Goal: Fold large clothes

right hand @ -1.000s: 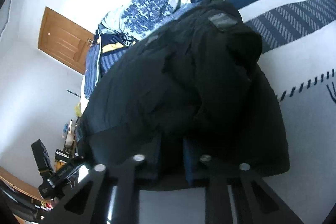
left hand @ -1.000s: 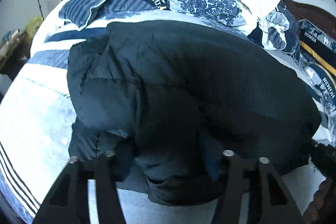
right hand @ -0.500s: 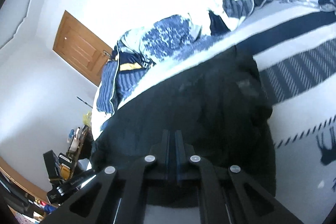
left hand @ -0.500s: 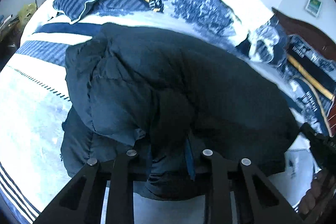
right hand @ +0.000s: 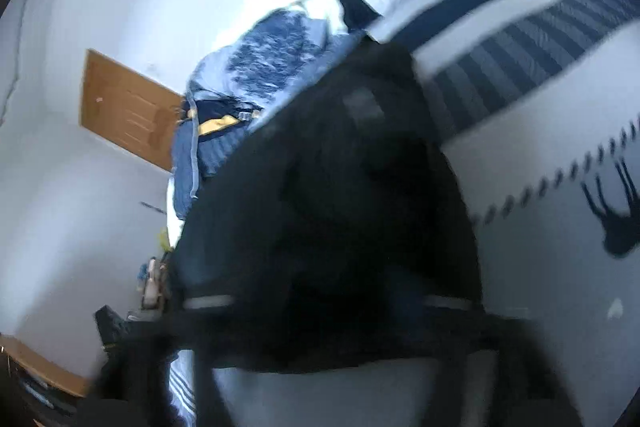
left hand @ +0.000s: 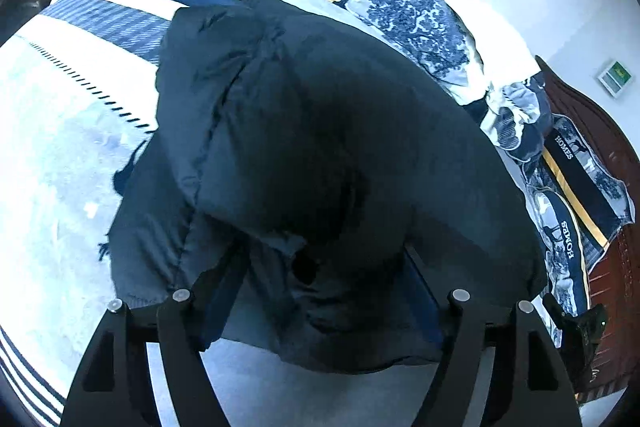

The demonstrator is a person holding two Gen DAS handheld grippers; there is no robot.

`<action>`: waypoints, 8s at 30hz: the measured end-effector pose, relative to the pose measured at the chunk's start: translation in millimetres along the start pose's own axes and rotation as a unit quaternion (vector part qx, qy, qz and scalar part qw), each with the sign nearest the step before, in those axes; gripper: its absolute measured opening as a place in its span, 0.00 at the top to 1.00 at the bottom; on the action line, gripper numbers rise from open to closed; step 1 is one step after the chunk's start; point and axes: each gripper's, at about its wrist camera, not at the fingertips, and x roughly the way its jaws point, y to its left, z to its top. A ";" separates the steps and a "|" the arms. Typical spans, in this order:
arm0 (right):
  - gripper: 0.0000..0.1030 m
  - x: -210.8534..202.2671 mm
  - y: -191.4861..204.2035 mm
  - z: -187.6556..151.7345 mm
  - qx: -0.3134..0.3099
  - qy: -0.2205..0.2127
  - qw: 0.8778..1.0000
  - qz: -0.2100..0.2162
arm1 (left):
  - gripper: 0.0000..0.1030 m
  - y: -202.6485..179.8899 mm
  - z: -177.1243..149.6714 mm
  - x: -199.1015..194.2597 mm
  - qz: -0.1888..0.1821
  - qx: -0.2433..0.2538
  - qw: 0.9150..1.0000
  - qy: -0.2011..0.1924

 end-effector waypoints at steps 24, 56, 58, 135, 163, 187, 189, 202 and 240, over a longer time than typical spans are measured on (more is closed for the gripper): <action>0.64 33.7 25.2 -0.9 -0.089 0.001 0.991 -0.095 | 0.26 -19.2 10.9 44.7 0.028 -0.087 0.996 0.006; 0.92 -8.6 55.8 15.0 -0.117 -0.067 0.980 -0.145 | 0.47 -129.2 14.0 50.4 0.074 0.112 0.991 0.025; 0.92 -7.7 52.5 13.6 -0.106 -0.067 0.981 -0.150 | 0.41 -135.4 12.6 50.0 0.070 0.117 0.990 0.020; 1.00 -64.0 181.4 -55.8 -0.278 -0.089 0.951 -0.103 | 0.54 -87.7 -2.3 -67.2 0.065 0.124 0.986 -0.095; 0.98 -32.6 156.8 -20.3 -0.205 -0.018 0.976 0.075 | 0.19 -82.0 21.8 -51.0 0.016 0.109 0.990 -0.084; 0.00 -3.4 133.1 51.9 -0.197 0.028 0.980 -0.020 | 0.19 -70.3 40.8 -32.8 0.022 0.106 0.991 -0.081; 0.00 -1.1 134.9 56.5 -0.235 0.009 0.968 -0.086 | 0.19 -67.0 46.3 -31.8 0.028 0.106 0.991 -0.079; 0.46 56.0 45.0 136.4 -0.155 0.104 0.966 -0.176 | 0.19 6.2 119.6 2.5 0.123 0.048 0.991 -0.027; 0.51 41.2 30.8 45.5 -0.132 0.102 0.980 -0.108 | 0.21 -35.9 33.0 -1.4 0.064 0.084 0.994 0.029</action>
